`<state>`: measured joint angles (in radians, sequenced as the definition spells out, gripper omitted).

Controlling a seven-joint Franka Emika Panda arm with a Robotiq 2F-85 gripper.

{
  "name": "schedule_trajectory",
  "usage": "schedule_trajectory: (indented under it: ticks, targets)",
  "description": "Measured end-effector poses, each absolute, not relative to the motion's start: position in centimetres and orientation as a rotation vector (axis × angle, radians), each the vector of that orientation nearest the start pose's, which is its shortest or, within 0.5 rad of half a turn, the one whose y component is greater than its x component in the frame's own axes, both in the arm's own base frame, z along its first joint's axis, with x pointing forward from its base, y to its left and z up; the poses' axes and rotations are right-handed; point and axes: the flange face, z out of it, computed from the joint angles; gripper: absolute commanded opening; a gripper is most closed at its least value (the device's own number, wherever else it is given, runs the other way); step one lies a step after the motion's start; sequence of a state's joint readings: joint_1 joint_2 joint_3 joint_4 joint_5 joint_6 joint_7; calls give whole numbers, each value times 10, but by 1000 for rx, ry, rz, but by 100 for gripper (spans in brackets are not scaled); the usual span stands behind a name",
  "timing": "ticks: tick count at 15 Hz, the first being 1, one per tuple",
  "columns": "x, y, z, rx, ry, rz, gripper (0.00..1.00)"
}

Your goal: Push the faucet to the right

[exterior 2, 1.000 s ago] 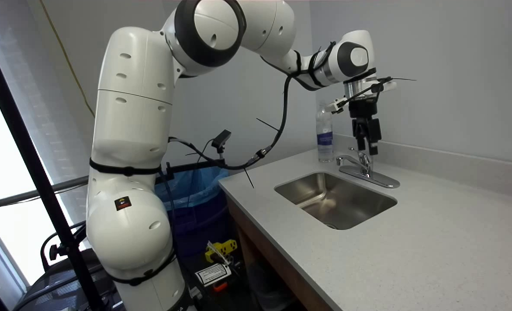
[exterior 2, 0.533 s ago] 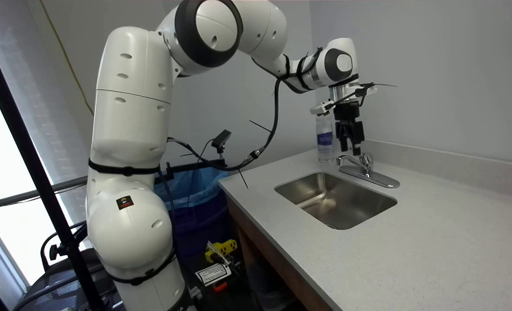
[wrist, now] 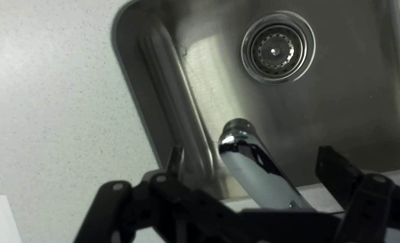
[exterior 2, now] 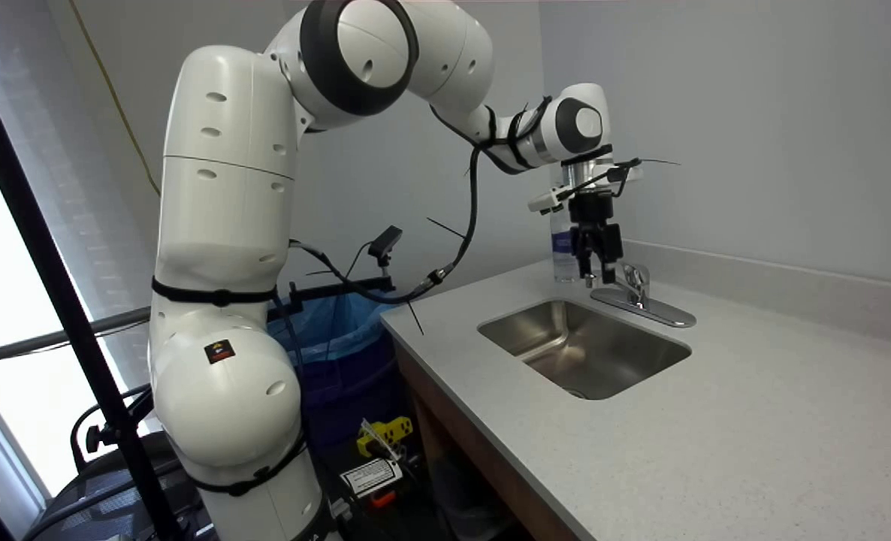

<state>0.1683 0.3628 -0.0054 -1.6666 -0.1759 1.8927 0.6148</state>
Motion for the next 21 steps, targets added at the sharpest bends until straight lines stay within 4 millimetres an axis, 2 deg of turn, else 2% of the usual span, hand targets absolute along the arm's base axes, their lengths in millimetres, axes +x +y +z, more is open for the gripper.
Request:
schedule_trajectory:
  ticks: [4, 12, 16, 21]
  targets:
    - [633, 78, 380, -3314, 663, 150, 100]
    - [635, 70, 380, -3310, 712, 155, 100]
    - [642, 48, 380, -3297, 819, 160, 100]
    - [660, 25, 381, -3283, 917, 146, 100]
